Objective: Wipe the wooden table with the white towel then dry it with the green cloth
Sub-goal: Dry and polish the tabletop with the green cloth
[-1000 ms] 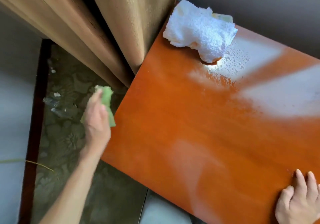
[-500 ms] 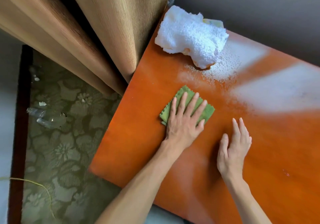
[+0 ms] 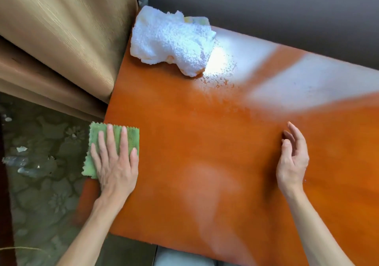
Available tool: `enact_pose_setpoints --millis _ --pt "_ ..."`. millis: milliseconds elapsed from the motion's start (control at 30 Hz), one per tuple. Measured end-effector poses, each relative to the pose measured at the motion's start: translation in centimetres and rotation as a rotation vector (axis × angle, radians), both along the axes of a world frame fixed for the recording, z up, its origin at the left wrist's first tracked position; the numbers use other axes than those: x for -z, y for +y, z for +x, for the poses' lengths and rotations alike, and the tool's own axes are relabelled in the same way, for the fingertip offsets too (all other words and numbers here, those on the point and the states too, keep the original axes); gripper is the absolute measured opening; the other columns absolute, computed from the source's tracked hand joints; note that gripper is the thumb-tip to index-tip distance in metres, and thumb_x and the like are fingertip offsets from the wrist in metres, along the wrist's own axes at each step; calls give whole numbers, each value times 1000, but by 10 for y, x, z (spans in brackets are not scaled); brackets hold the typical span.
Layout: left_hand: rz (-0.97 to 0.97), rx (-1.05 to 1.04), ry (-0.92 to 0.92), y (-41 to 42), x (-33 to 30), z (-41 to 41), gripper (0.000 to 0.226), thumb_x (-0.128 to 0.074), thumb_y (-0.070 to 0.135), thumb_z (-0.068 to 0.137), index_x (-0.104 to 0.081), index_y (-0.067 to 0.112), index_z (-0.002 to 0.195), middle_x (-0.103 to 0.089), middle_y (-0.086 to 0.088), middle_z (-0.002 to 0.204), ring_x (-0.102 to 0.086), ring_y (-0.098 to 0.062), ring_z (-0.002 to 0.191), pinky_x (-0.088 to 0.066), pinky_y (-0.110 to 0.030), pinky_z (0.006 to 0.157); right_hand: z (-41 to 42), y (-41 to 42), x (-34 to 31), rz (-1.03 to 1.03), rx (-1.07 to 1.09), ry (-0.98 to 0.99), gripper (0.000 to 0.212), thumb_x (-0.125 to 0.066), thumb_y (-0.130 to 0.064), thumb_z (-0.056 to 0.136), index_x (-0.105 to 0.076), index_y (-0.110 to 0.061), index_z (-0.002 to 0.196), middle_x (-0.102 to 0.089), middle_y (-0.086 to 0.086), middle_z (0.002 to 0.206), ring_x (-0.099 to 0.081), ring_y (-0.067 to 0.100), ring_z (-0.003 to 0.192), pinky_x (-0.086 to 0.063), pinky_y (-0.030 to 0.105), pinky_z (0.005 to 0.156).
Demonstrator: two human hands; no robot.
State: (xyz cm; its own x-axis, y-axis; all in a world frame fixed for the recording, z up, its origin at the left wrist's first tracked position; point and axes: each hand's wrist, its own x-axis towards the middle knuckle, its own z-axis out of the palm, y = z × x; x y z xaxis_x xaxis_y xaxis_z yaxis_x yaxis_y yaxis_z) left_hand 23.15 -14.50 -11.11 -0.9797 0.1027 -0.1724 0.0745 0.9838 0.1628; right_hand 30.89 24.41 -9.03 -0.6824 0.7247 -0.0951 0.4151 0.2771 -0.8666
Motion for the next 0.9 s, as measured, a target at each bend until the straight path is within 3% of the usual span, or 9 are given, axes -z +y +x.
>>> enact_pose_setpoints --millis 133,233,467,733,900 --pt "12 72 -10 57 1 46 62 -19 42 105 -20 13 160 -11 -19 166 -10 -40 153 -10 -62 121 -2 41 16 199 -87 -71 47 -38 -7 100 -50 -13 144 -52 0 145 -50 16 134 -38 42 115" --pt "18 158 -13 108 3 56 59 -18 42 107 -22 15 159 -15 -19 166 -14 -41 152 -13 -63 120 0 46 29 420 -174 -31 43 -41 -1 96 -57 -2 135 -56 8 142 -49 18 131 -37 34 114" --pt "33 228 49 175 6 -25 61 -27 42 103 -21 21 160 -17 -14 166 -15 -37 153 -9 -57 122 -2 45 34 529 -213 -39 40 -45 3 94 -59 3 132 -57 16 141 -52 31 127 -34 30 113" --pt "8 26 24 107 3 -72 63 -25 47 102 -19 25 160 -14 -10 167 -10 -33 154 -10 -57 123 -5 43 25 541 -269 -156 42 -40 -9 96 -59 2 132 -55 15 143 -50 39 120 -26 18 113" --pt "0 -170 11 54 -2 -65 63 -20 47 103 -18 21 161 -14 -13 167 -9 -34 154 -7 -58 123 -4 43 28 562 -273 -182 41 -41 -5 94 -61 4 128 -55 18 141 -50 39 117 -31 28 110"
